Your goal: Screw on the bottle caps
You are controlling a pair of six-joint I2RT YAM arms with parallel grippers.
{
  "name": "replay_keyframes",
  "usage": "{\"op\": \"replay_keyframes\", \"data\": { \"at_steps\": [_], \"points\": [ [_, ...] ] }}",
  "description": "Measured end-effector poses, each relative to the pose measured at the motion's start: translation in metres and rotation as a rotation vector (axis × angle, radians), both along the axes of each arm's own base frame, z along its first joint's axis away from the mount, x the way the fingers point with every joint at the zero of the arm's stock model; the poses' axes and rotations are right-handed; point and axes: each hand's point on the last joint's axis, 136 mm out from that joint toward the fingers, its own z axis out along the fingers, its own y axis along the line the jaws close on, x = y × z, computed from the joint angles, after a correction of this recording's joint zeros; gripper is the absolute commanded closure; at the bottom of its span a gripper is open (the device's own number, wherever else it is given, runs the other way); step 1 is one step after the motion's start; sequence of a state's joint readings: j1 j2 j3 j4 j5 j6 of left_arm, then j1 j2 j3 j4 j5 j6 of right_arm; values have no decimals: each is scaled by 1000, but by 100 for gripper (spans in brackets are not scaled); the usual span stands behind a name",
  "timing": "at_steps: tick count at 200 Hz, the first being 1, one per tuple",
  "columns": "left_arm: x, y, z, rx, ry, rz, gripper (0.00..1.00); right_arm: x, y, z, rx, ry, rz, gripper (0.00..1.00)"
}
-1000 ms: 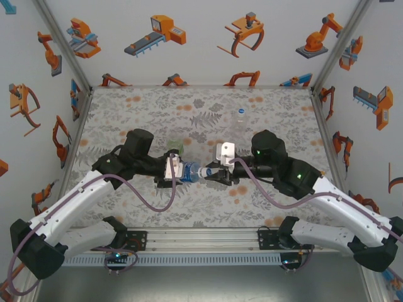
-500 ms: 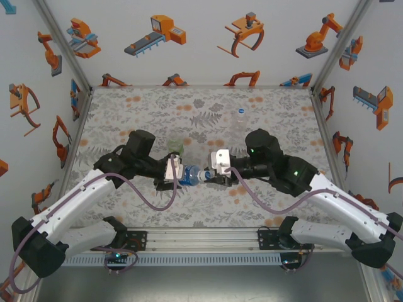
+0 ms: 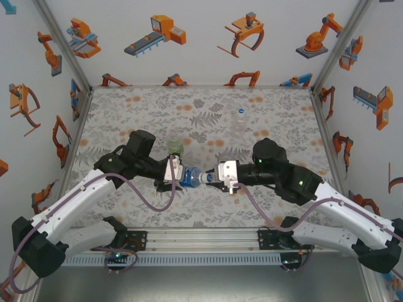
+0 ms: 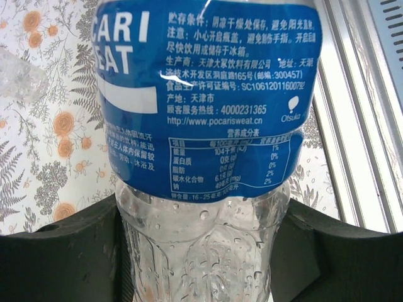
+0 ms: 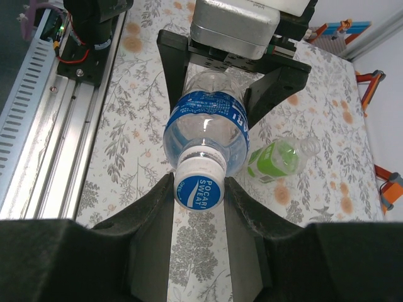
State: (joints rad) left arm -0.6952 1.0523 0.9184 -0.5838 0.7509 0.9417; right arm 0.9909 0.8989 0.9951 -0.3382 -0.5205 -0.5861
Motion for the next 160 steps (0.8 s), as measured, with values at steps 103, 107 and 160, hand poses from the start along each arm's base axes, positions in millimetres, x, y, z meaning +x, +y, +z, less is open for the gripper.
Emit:
{"op": "replay_keyframes", "data": {
  "at_steps": [103,107,160],
  "points": [
    [-1,-2,1,-9,5,-10,100,-1,-1,-1,37,-34,3,100],
    [-1,-2,0,-8,6,-10,100,-1,-1,-1,37,-34,2,100],
    [0,1,-7,21,30,2,100,6,1,-9,70,75,-59,100]
  ]
}}
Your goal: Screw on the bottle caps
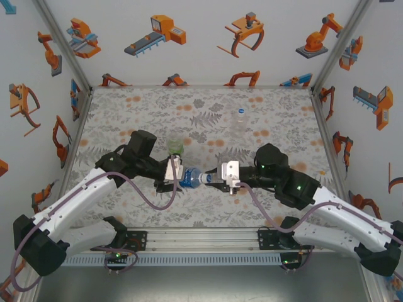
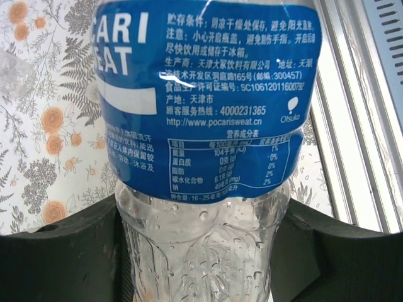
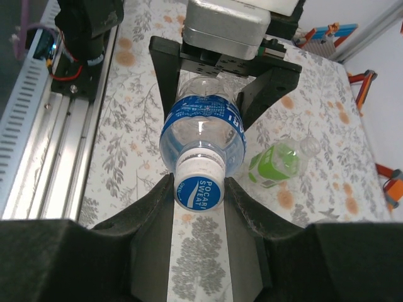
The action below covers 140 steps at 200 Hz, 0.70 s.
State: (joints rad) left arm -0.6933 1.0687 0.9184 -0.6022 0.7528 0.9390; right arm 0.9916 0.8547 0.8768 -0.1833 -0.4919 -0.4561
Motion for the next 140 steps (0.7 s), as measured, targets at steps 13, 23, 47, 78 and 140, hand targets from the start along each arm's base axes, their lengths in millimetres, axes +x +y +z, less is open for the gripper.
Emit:
{"op": "replay_keyframes", "data": {
  "at_steps": [13,23,47,78,140],
  "points": [
    [1,0,-1,5,-1,5,100,5,0,0,21,67,-41,100],
    [2,1,-2,11,-2,10,100,9,1,-1,38,135,-80,100],
    [6,3,-4,25,-5,35,100,24,1,-2,91,333,-198,100],
    [17,2,-2,26,-26,85,100,51,-6,-6,178,657,-419,100],
    [33,2,-3,23,-50,176,100,90,-27,-36,458,1417,-828,100]
  ]
}}
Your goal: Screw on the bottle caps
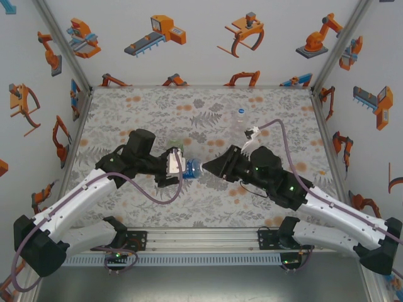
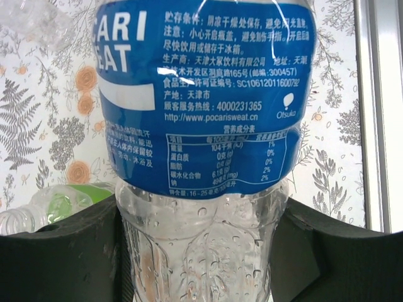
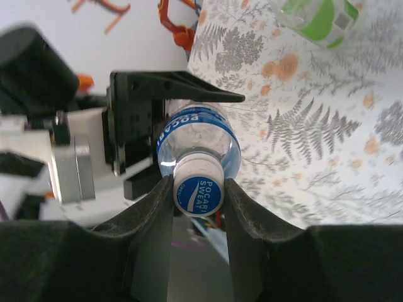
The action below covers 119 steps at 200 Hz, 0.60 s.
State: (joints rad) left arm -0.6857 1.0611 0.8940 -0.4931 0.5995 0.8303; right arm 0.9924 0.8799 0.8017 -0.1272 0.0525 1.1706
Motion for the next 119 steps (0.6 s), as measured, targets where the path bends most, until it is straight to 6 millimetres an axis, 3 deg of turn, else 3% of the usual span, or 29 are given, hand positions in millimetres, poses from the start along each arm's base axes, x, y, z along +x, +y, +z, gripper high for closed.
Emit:
{"op": "replay_keyframes", "data": {
  "at_steps": [43,85,119],
  "points": [
    [1,1,-1,0,11,18,100,6,-7,-13,67,182,-116,100],
    [3,-5,8,-40,-6,6,100,7,-11,4,16,114,-106,52],
    [-2,-12,22,-104,-31,-40,100,5,-16,31,-102,-59,-46,45]
  ]
}}
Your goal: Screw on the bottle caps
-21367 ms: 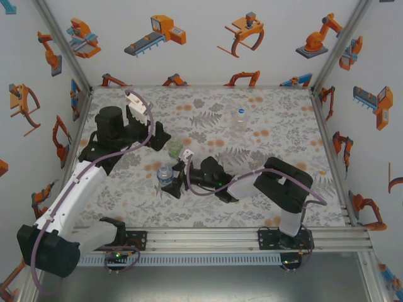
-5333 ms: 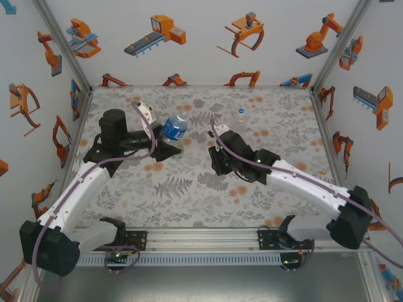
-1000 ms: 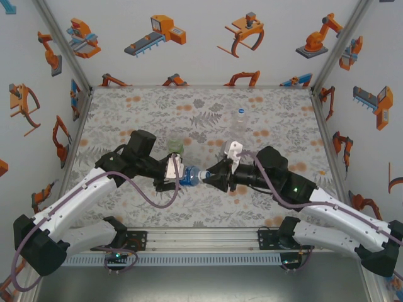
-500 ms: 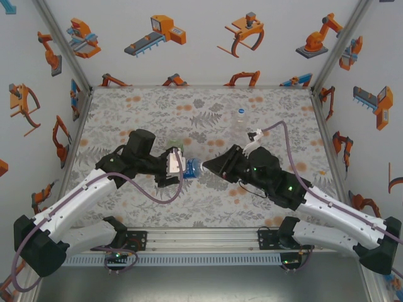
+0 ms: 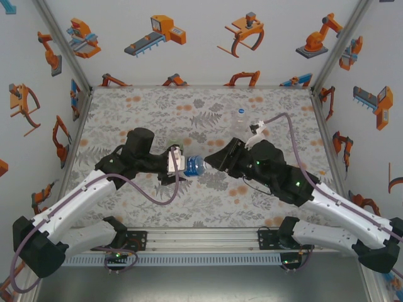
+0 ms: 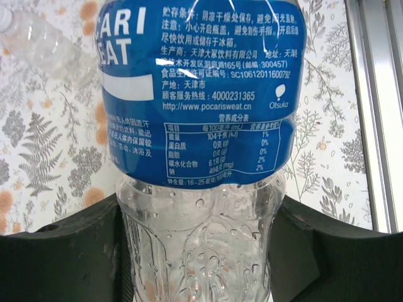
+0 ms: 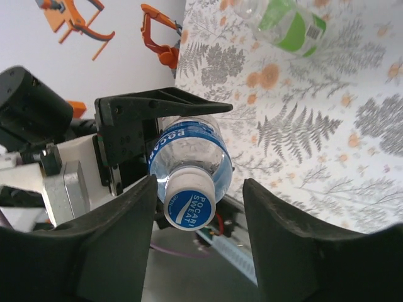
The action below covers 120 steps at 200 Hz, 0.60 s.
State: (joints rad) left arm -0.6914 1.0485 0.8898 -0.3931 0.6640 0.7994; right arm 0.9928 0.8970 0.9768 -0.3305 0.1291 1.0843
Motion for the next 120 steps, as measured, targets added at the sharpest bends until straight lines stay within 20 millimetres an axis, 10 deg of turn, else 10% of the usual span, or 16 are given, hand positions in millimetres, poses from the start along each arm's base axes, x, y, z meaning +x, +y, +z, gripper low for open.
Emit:
{"op": "replay_keyframes", "data": {
  "at_steps": [69,120],
  "points": [
    [-7,-2,4,-22,1,-41,100,-32,0,63,-276,-604,332,46],
    [-16,-3,5,-37,17,-92,100,-75,25,51,-506,-1109,780,46]
  ]
}}
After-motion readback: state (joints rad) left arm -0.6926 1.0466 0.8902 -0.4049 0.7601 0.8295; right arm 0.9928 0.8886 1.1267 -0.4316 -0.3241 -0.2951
